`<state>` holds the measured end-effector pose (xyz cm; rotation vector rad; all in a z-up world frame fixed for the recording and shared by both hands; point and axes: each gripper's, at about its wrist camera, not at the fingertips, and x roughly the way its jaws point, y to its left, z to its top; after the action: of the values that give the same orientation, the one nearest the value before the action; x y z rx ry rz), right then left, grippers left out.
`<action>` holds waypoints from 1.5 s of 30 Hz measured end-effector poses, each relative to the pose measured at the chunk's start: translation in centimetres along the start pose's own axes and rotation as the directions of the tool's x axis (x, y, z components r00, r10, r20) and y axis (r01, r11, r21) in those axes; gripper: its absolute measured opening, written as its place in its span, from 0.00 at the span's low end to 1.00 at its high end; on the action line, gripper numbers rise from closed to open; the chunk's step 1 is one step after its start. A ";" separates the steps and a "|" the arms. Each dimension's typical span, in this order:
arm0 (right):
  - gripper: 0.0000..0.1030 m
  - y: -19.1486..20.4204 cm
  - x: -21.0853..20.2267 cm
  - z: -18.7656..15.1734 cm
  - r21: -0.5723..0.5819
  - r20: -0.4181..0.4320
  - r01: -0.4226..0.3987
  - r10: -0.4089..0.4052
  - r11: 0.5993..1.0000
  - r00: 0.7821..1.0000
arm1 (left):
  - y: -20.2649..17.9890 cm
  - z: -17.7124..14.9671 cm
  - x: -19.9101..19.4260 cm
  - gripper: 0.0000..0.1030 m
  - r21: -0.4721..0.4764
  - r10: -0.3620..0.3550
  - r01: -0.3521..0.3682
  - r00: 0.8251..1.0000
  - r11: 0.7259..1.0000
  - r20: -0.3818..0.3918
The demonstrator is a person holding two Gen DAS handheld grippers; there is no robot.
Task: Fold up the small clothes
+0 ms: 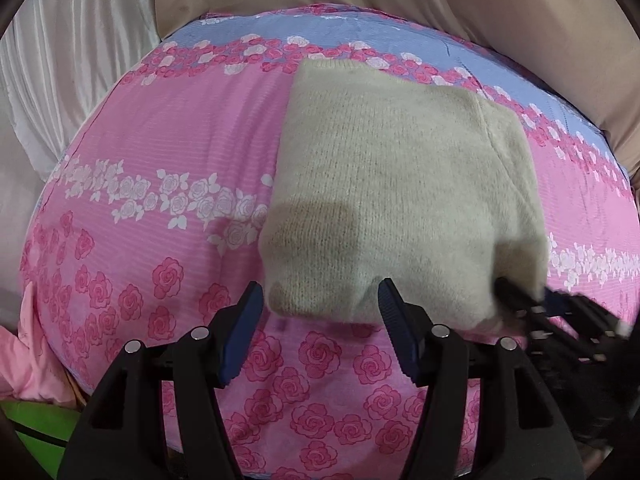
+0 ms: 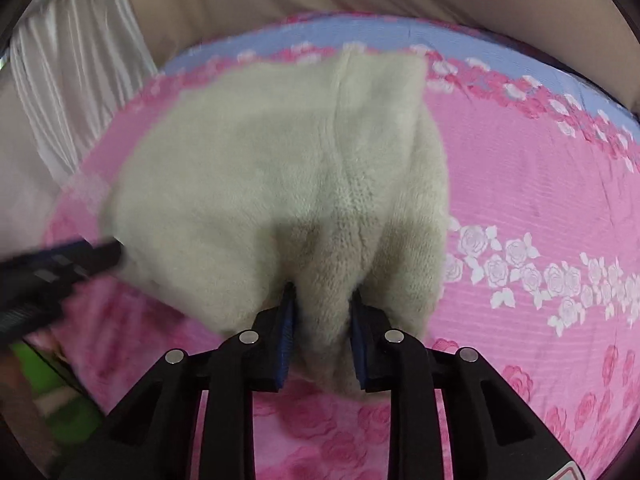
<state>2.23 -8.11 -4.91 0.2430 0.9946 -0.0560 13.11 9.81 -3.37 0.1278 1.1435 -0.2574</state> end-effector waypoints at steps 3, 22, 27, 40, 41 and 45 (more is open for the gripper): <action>0.25 -0.5 -2.7 -0.1 0.036 0.058 -0.013 0.011 0.999 0.998 | 0.0 -0.1 -0.2 0.56 -0.002 0.007 -0.007 1.000 1.000 0.006; 0.58 -2.0 -6.5 -2.5 0.162 0.158 0.089 -0.115 0.983 0.981 | -1.5 -1.2 -1.5 0.57 0.040 0.058 -0.064 0.990 0.997 0.128; 0.65 -1.1 -7.0 -2.9 0.165 0.198 0.123 -0.155 0.979 0.968 | -1.1 -1.4 -1.6 0.58 0.012 0.087 -0.090 0.982 0.996 0.165; 0.69 2.0 -6.2 -3.2 0.088 0.219 0.169 -0.184 0.982 0.958 | -0.5 -1.7 -1.8 0.58 -0.013 0.097 -0.097 0.975 0.995 0.197; 0.69 2.0 -6.1 -3.1 0.088 0.218 0.168 -0.184 0.982 0.959 | -0.5 -1.6 -1.8 0.58 -0.011 0.092 -0.091 0.976 0.996 0.197; 0.69 1.9 -6.1 -3.2 0.093 0.217 0.171 -0.187 0.981 0.958 | -0.5 -1.6 -1.8 0.58 -0.012 0.073 -0.072 0.978 0.997 0.198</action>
<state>-3.41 -5.98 -1.13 0.2083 0.7867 -0.2808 10.88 9.95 -2.35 0.1361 0.9393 -0.1980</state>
